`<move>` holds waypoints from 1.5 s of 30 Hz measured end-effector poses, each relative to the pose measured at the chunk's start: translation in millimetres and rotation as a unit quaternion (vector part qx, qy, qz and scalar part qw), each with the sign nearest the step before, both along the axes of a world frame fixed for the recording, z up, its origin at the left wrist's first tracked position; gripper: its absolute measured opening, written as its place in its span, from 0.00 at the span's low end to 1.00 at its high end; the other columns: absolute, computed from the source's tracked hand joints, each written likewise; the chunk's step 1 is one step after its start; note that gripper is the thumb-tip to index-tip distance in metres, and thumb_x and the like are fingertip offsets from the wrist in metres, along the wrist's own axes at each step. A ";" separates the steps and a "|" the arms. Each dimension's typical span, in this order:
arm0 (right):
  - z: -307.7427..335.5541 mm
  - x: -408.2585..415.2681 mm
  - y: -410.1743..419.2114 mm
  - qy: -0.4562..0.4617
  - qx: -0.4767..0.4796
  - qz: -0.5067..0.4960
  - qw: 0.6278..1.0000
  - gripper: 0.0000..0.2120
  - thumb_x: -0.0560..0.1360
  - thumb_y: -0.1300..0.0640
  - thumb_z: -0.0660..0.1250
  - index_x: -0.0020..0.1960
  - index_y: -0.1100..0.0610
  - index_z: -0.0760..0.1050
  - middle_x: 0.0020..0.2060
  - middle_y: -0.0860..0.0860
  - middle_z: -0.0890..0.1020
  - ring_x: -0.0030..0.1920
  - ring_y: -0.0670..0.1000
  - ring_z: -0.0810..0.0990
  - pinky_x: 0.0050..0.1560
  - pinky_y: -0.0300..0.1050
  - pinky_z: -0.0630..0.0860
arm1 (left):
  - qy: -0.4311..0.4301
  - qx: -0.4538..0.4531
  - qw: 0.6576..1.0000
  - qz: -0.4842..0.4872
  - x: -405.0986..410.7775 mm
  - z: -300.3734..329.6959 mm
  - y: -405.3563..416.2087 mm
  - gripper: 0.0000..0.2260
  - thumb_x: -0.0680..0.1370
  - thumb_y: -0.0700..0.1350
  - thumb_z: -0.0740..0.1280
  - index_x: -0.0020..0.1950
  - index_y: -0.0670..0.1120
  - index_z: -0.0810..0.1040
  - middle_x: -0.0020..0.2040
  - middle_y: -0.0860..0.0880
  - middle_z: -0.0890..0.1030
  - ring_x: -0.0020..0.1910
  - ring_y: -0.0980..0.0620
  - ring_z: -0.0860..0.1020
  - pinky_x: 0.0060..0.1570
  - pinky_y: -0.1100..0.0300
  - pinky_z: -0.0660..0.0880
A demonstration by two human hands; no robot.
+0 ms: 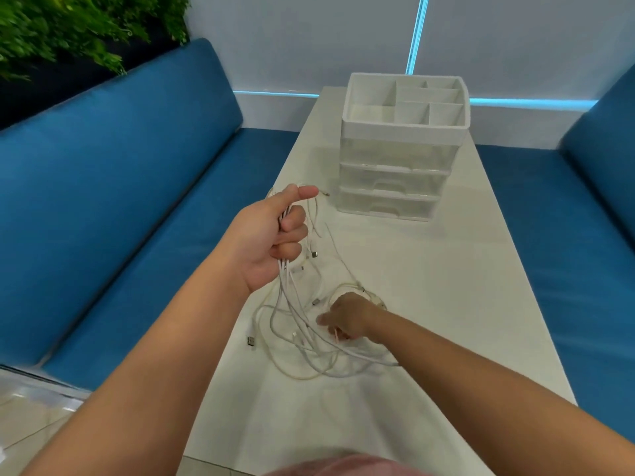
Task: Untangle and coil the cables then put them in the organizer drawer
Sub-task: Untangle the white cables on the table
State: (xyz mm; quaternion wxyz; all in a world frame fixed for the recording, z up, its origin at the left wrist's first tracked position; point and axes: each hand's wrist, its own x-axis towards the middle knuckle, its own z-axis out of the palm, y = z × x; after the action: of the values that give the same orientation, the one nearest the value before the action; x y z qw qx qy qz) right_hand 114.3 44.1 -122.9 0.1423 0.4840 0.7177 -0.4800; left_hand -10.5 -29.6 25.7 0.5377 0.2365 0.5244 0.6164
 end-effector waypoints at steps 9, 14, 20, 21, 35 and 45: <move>63.9 13.8 22.9 0.232 0.103 -0.180 0.950 0.16 0.82 0.51 0.58 0.49 0.60 0.81 0.30 0.45 0.71 0.31 0.45 0.69 0.34 0.39 0.69 | 0.058 -0.023 0.998 -0.008 -16.8 -7.3 -18.3 0.12 0.84 0.50 0.57 0.50 0.45 0.76 0.26 0.53 0.63 0.22 0.58 0.56 0.18 0.68 0.55; 132.9 20.3 40.9 0.315 0.160 -0.228 0.907 0.13 0.81 0.52 0.59 0.51 0.56 0.81 0.29 0.40 0.67 0.30 0.41 0.64 0.32 0.36 0.61 | 0.068 -0.030 0.997 0.004 -24.7 -5.0 -18.4 0.14 0.83 0.55 0.59 0.43 0.47 0.74 0.26 0.53 0.63 0.22 0.58 0.56 0.19 0.67 0.55; 176.1 18.8 17.3 0.391 0.234 -0.149 0.878 0.14 0.81 0.53 0.59 0.60 0.57 0.80 0.21 0.39 0.67 0.25 0.38 0.66 0.33 0.32 0.62 | -0.054 -0.017 0.998 0.022 -18.2 -10.9 -9.0 0.11 0.83 0.51 0.60 0.50 0.45 0.76 0.29 0.52 0.68 0.23 0.59 0.59 0.18 0.68 0.56; 176.2 18.3 12.5 0.396 0.238 -0.129 0.877 0.14 0.82 0.54 0.59 0.62 0.54 0.79 0.20 0.35 0.69 0.26 0.35 0.68 0.36 0.31 0.63 | -0.067 -0.017 0.997 0.024 -16.4 -11.5 -8.0 0.11 0.83 0.50 0.60 0.50 0.44 0.76 0.30 0.52 0.69 0.23 0.59 0.60 0.19 0.69 0.57; 126.6 21.3 -28.5 0.410 0.143 0.009 0.901 0.13 0.81 0.57 0.61 0.63 0.50 0.79 0.32 0.36 0.80 0.34 0.36 0.75 0.40 0.27 0.66 | -0.176 0.018 0.984 0.000 -6.8 -6.4 4.6 0.13 0.84 0.47 0.56 0.51 0.42 0.77 0.41 0.48 0.85 0.40 0.51 0.84 0.45 0.55 0.79; 87.3 40.2 4.7 0.188 0.111 0.062 0.974 0.19 0.73 0.55 0.71 0.28 0.52 0.66 0.24 0.44 0.67 0.26 0.44 0.64 0.32 0.39 0.62 | -0.082 0.051 0.995 -0.009 -32.5 20.7 2.8 0.13 0.84 0.49 0.56 0.44 0.46 0.73 0.26 0.55 0.60 0.21 0.61 0.58 0.19 0.70 0.53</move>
State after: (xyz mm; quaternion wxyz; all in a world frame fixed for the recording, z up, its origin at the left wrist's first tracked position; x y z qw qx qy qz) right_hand 154.4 48.8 -35.6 -0.0207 0.3527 0.8090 -0.4697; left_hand -43.0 -26.7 46.5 0.5715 0.2174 0.4440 0.6549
